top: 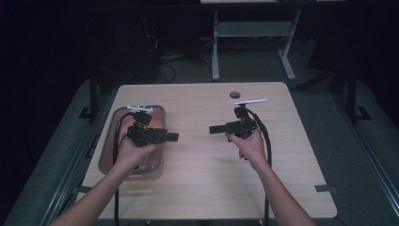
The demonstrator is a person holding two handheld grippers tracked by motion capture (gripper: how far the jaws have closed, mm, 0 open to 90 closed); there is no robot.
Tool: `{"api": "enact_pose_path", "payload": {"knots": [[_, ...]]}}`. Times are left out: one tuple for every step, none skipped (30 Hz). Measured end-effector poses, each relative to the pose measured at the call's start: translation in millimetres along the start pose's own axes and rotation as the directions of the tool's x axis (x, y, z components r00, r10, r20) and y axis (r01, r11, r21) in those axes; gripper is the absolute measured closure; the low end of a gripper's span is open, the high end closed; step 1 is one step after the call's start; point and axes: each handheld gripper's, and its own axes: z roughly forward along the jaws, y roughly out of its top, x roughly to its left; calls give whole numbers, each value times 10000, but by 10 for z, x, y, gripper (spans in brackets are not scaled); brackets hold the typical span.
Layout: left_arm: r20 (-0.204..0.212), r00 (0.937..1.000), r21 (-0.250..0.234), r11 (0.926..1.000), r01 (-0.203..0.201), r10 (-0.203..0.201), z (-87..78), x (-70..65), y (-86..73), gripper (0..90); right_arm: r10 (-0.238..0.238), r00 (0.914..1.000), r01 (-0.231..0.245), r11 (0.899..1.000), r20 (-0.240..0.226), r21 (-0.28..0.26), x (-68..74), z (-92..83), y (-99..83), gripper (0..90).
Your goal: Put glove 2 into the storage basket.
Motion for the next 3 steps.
{"api": "enact_pose_path", "payload": {"knots": [[0,10000,0,10000,0,0,0,0,0,306,20,10000,-20,10000,27,-32,-12,-22,-14,515],[96,9999,67,9999,-114,113,40,-37,2,306,37,10000,-37,10000,11,-89,-25,-42,-26,513],[96,9999,67,9999,-114,113,40,-37,2,305,37,10000,-37,10000,11,-89,-25,-42,-26,513]]}}
